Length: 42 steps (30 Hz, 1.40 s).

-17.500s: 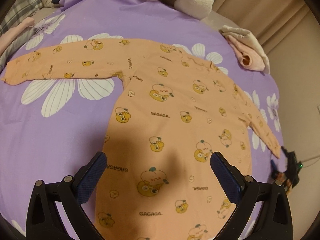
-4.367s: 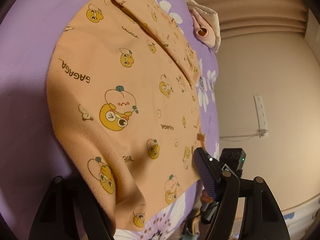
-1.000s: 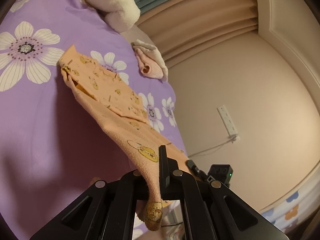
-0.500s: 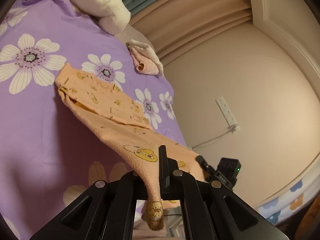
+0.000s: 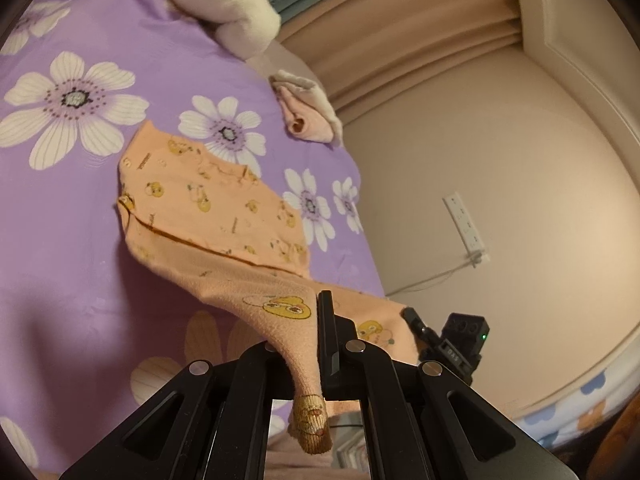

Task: Fold small clothes
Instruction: 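Fold the held side edge across the shirt body with the left tool, then lower the folded edge onto the shirt and open the left tool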

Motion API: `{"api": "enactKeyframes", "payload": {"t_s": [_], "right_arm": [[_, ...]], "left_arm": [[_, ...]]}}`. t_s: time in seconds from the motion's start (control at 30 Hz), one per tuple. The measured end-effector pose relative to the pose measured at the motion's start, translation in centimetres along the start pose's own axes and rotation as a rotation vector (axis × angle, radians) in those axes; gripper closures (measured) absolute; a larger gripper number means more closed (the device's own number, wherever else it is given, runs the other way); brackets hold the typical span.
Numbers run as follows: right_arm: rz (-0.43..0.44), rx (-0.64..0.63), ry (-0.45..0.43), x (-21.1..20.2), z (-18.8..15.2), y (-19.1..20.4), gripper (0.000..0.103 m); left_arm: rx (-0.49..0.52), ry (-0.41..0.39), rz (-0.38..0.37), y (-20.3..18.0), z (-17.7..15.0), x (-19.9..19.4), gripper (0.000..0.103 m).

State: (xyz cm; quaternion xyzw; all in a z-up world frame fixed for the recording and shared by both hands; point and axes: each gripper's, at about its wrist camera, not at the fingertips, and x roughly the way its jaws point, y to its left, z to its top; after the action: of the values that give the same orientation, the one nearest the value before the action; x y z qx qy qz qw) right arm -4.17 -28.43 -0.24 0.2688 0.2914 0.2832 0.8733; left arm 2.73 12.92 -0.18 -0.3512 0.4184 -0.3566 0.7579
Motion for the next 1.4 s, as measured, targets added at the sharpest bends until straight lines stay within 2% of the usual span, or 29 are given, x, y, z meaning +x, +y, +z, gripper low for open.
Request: {"api": "enactKeyframes", "payload": {"t_s": [0.23,0.5,0.87,1.13,1.4], "right_arm": [[0.006,0.052,0.013,1.8,1.3,-0.5,0.099],[-0.041,0.094,0.026,4.6,3.9,-1.9,0.099],[-0.114,0.235,0.042,10.1,7.2,-6.9,0.099],[-0.148,0.318,0.04,12.9,9.0,-9.4,0.099],[-0.213,0.389,0.136,17.1,10.2,-12.4,0.097]], "left_arm": [[-0.046,-0.019,-0.009,1.3,2.0,1.1,0.103],[-0.133,-0.032,0.003,4.2,4.9,3.0,0.103],[-0.21,-0.075,0.049,7.6,9.2,5.4,0.103],[-0.249,-0.062,0.095,9.8,12.0,8.2,0.103],[-0.315,-0.002,0.182,13.4,14.1,11.6,0.103]]}}
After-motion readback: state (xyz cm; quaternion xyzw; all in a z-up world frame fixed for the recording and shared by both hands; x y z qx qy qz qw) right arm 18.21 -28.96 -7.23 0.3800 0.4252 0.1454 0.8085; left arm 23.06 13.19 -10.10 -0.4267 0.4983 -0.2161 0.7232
